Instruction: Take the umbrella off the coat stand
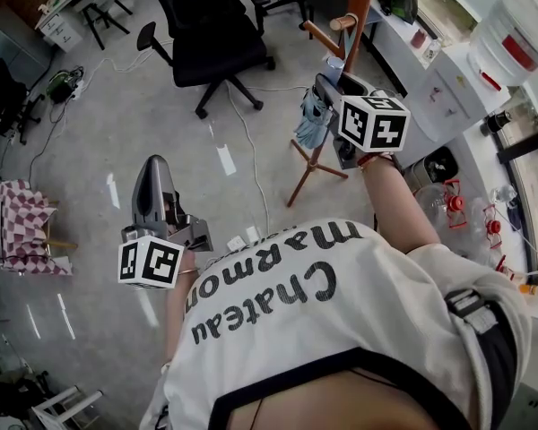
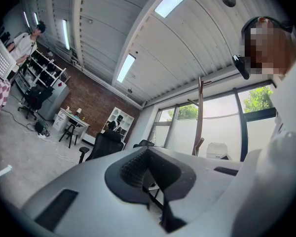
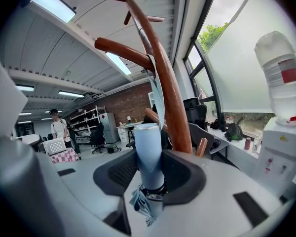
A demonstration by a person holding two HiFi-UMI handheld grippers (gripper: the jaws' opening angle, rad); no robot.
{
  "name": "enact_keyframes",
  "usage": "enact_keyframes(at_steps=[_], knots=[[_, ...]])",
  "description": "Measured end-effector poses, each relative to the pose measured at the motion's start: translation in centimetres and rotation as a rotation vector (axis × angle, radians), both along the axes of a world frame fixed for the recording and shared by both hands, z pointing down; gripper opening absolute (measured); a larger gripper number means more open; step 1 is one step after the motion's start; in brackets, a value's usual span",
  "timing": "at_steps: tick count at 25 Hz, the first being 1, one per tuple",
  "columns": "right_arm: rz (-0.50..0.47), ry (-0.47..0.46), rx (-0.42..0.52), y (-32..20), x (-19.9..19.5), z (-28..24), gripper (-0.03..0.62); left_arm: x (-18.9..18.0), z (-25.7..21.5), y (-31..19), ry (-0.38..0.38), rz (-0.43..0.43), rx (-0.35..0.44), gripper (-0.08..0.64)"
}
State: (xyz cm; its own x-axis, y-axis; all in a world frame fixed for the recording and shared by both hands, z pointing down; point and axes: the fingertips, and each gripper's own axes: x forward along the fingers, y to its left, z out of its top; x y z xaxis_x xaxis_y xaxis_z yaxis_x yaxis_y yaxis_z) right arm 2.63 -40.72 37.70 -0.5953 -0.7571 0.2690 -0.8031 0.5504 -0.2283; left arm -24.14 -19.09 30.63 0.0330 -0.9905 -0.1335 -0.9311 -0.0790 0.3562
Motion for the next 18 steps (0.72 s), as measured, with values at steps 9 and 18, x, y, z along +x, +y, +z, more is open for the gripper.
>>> enact_keyframes(at_steps=[9,18], knots=[[-0.001,-0.006,0.035,1.2,0.1,-1.3,0.166,0.2,-0.2,0.8,-0.001,0.011,0.01,0.011],[0.003,-0.026,0.048,2.3,0.0,-2.5,0.166,0.2,-0.7,1.2,-0.003,0.024,0.023,0.011]])
